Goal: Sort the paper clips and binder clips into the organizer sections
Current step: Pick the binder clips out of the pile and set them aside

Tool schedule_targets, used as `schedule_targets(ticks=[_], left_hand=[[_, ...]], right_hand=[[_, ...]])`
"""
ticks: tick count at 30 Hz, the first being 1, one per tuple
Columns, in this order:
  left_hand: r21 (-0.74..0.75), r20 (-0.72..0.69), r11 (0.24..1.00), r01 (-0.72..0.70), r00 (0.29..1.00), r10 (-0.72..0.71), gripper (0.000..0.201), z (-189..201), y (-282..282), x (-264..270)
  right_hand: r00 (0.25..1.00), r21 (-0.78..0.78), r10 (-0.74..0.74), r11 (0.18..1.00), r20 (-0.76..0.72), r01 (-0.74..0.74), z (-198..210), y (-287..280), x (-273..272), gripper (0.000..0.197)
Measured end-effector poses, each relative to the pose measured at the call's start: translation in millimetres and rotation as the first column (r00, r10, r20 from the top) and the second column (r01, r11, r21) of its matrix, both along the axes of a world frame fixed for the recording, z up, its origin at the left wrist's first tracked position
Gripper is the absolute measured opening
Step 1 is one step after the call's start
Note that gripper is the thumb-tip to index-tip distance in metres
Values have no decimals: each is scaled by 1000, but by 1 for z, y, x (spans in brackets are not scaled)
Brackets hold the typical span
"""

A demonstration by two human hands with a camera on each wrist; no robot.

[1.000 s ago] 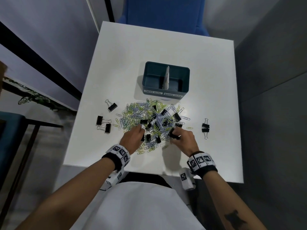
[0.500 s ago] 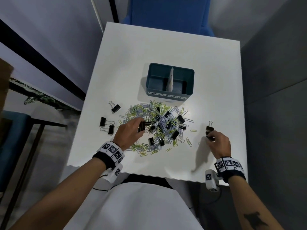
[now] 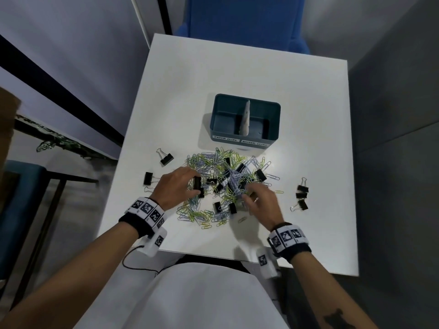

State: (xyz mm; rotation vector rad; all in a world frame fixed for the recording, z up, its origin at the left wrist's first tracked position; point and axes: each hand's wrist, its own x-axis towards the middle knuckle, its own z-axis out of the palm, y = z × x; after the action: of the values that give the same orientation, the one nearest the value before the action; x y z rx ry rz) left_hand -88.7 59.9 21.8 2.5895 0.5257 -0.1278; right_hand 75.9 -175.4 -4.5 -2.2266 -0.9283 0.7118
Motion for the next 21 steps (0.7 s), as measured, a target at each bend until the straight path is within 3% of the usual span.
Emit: schedule_targets(ticks=[3,5,8,10,14,17,19,21], left_hand=[[-90,47,996,-18,999,22,46,3,-7,6],[-113,68,994,-4,998,11,46,5,-11,10],[-139,93,990,-31,995,44,48,5,-17,13],[-141,96,989,-41,994,55,48,4,-24,13],[-111,34,990,-83,996,87,47,-2,-30,9],[-92,-16,980,-176,984,175,34,-9,-13,0],[-40,-22,954,-296,955,295,24,-12,7,-6],[27,-33,900,-435,900,435,26,-15,31,-12]], right_hand=[[938,33,1,999,-346,11,12,37,-15,54],[807,18,-65,995,-587,94,20,51,-19,64],[601,22,-144,965,-786,260,23,60,-20,43],[540,33,-187,928,-821,372,22,61,-19,24],[584,-19,-278,912,-763,409,14,57,-10,12],[681,-47,-351,905,-643,423,5,48,5,7],[791,-79,-412,902,-453,425,2,38,18,6],[894,-105,-410,912,-180,397,1,27,31,12]])
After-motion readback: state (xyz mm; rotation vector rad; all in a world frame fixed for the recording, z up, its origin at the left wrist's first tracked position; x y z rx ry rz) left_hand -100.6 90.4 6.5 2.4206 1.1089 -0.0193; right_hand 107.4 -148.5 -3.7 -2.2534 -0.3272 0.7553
